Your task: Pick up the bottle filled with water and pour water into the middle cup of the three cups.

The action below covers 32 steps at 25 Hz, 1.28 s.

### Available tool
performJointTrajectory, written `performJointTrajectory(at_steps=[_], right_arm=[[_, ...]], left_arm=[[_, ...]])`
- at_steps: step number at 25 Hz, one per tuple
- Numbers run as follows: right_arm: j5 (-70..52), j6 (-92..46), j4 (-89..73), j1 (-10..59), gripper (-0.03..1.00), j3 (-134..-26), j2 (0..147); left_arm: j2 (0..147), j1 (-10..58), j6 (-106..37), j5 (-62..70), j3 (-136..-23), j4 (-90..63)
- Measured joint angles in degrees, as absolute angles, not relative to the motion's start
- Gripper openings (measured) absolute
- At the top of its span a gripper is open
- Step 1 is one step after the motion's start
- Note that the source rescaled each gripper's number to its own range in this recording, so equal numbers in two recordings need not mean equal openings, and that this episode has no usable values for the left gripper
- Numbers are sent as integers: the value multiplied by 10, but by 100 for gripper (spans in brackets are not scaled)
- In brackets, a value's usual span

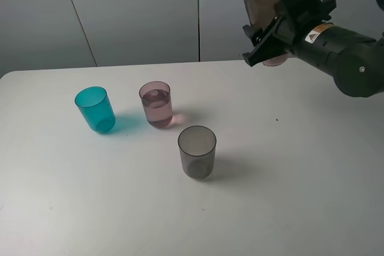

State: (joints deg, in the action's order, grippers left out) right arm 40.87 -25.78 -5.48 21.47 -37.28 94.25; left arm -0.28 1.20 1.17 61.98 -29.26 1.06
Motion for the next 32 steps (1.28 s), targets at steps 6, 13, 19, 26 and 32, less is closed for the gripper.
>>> performJointTrajectory(at_steps=[6,13,19,26,32], right_arm=[[431,-72,-26,123,1,-358,964],[543,0,37,65,1,-358,1081],[612,8,55,64,1,-360,1163],[617,17,71,64,1,-370,1198],[617,23,73,64,1,-371,1198]], left_arm=[[-3,12,10,620,-293,11],[-3,12,9,620,-293,11],[-3,12,9,620,-293,11],[-3,12,12,620,-293,11],[-3,12,12,620,-293,11]])
